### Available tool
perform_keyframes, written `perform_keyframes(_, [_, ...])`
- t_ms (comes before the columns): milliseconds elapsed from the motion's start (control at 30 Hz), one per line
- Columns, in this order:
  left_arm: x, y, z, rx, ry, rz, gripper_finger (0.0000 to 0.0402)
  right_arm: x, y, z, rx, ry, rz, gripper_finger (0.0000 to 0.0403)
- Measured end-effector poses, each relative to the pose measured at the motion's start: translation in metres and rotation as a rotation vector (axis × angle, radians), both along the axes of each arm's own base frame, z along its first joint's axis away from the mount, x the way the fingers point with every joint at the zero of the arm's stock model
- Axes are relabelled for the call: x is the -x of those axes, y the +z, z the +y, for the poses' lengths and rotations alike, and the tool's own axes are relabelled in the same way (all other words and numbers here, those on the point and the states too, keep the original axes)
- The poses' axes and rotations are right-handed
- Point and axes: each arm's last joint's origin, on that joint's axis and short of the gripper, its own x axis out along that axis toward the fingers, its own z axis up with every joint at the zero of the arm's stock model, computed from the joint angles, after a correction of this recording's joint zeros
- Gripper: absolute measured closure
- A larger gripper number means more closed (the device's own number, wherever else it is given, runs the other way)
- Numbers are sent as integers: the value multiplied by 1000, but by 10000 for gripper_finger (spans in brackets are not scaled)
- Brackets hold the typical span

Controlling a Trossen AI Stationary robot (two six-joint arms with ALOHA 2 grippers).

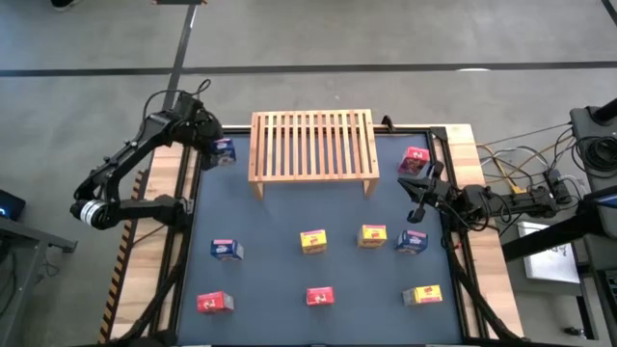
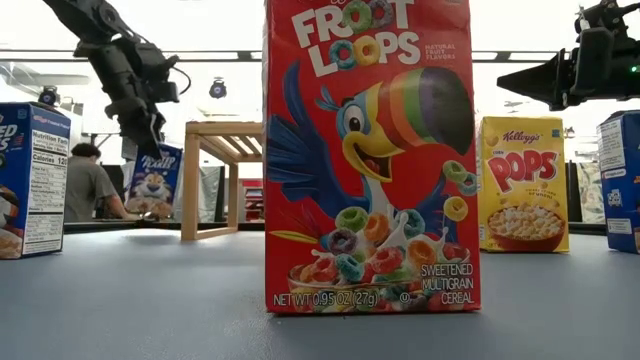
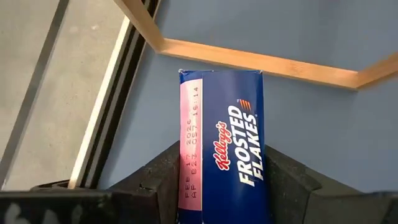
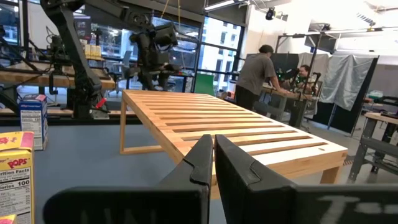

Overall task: Stack cereal on shelf
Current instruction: Put the top left blue cereal box on the shelf

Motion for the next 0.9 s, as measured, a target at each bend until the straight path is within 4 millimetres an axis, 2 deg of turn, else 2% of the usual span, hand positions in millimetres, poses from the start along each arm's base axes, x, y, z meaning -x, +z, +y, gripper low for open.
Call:
perform_keyframes(300, [-2, 62, 0, -78, -18, -93, 239, 0, 0, 0, 0, 0, 0, 394])
perform_keyframes(567, [1, 104, -6, -162, -20, -130, 239, 0, 0, 0, 0, 0, 1, 394])
perform_keyframes(700, [1, 113, -6, -190, -20, -155, 239, 0, 0, 0, 0, 0, 0, 394])
perform_keyframes(900, [-3, 108, -1, -186, -51, -223, 239, 0, 0, 0, 0, 0, 0, 394])
